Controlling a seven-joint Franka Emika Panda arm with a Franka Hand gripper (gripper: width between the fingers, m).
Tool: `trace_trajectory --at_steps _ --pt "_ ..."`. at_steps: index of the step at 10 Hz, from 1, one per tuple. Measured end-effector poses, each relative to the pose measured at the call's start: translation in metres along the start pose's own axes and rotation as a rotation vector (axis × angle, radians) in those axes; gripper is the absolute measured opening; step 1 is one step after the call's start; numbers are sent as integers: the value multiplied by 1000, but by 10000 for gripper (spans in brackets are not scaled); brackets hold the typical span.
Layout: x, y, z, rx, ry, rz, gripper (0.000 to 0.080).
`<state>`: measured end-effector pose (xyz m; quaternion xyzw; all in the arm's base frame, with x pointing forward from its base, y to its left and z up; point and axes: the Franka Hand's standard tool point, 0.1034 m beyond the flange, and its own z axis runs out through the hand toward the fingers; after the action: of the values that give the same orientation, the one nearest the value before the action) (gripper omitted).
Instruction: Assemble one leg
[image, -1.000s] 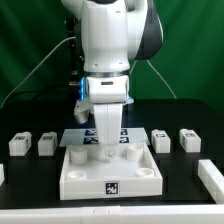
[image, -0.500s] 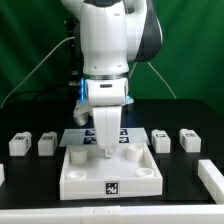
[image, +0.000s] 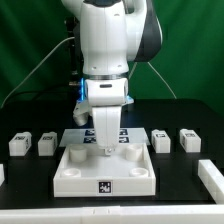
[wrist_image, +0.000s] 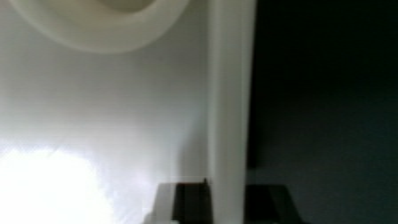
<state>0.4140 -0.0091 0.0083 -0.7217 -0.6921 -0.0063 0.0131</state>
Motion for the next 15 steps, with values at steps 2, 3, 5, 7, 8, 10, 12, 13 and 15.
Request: trace_trajectory --at_steps 2,3,5,7,8,10,12,13,15 --pt "0 0 0 0 0 0 59" --pt "0 0 0 0 0 0 59" --pt "0 0 0 0 0 0 60" --pt "5 10 0 -4 3 -10 60" --pt "13 21 0 -10 9 -25 60" --pt "34 43 -1 -9 20 -19 60" --pt "60 62 -1 -17 33 -5 60" --pt "71 68 0 -21 38 12 60" --pt "86 77 1 -21 43 4 60"
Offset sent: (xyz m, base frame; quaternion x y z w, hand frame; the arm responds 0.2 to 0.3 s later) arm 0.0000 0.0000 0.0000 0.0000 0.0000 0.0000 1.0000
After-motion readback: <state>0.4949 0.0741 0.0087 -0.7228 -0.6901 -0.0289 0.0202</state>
